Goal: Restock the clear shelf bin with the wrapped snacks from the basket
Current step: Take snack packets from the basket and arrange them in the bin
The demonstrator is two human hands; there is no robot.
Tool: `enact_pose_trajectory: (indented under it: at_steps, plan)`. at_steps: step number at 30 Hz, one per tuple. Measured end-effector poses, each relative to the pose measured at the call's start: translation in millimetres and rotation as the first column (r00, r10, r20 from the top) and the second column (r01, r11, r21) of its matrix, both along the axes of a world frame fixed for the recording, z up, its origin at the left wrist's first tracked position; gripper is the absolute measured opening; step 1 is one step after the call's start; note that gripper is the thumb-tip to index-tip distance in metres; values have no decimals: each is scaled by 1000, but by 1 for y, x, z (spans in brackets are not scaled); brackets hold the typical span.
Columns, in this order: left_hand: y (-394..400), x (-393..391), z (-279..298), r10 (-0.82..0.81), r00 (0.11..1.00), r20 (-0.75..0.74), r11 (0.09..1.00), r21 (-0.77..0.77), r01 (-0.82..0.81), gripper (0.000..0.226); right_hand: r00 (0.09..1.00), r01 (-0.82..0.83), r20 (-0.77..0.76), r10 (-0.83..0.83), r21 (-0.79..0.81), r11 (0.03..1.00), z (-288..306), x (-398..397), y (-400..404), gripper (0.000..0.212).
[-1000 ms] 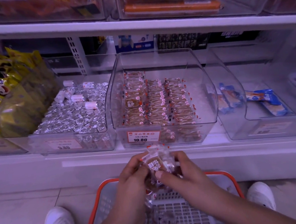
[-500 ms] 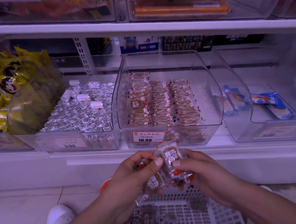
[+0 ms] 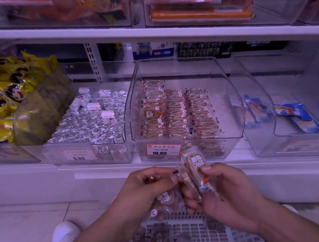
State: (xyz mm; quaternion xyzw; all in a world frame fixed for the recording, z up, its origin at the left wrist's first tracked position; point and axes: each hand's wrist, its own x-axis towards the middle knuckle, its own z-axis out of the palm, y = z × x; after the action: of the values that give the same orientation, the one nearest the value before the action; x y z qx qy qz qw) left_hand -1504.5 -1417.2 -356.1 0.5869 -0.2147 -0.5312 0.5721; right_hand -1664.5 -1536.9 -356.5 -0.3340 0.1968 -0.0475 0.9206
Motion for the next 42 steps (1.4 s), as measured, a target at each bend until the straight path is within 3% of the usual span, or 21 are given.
enact_pose_trajectory:
  at_steps: [6,9,11,12,14,15,17,19,21,27,35,39,42]
  plan:
    - [-1,10,5,87,993,-84,995,-43,-91,38,997,76,11,-75,-128,989,19,0,0,45]
    - [2,27,16,175,972,-155,975,-108,-193,40,985,171,69,-157,-345,923,43,8,-13,45]
    - [5,41,24,240,951,-196,950,-153,-271,33,978,185,21,-209,-559,808,64,26,-30,35]
    - [7,48,27,264,942,-209,938,-172,-301,28,968,142,-45,-248,-715,685,72,39,-40,30]
    - [10,58,33,301,932,-203,921,-191,-340,22,936,-21,-123,-330,-955,295,82,73,-62,12]
    - [12,60,34,313,930,-194,916,-197,-349,21,930,-133,-147,-337,-989,65,83,89,-72,8]
    - [15,64,37,325,926,-192,909,-208,-362,20,902,-398,-303,-309,-861,-318,71,118,-88,27]
    - [16,68,38,330,922,-205,903,-218,-371,21,832,-554,-459,-312,-646,-525,53,136,-95,59]
    - [17,71,39,331,919,-213,898,-228,-376,26,813,-568,-487,-317,-550,-612,39,146,-97,73]
    - [19,78,42,324,920,-220,897,-239,-372,37,744,-657,-587,-319,-552,-513,39,145,-107,85]
    - [18,75,43,352,902,-251,884,-228,-409,40,797,-601,-498,-342,-708,-372,43,142,-96,92]
    - [16,74,43,354,900,-255,884,-223,-411,35,748,-623,-526,-404,-766,-156,40,156,-86,109]
    - [13,72,42,361,895,-262,882,-217,-419,32,727,-614,-542,-421,-788,-46,36,171,-78,104]
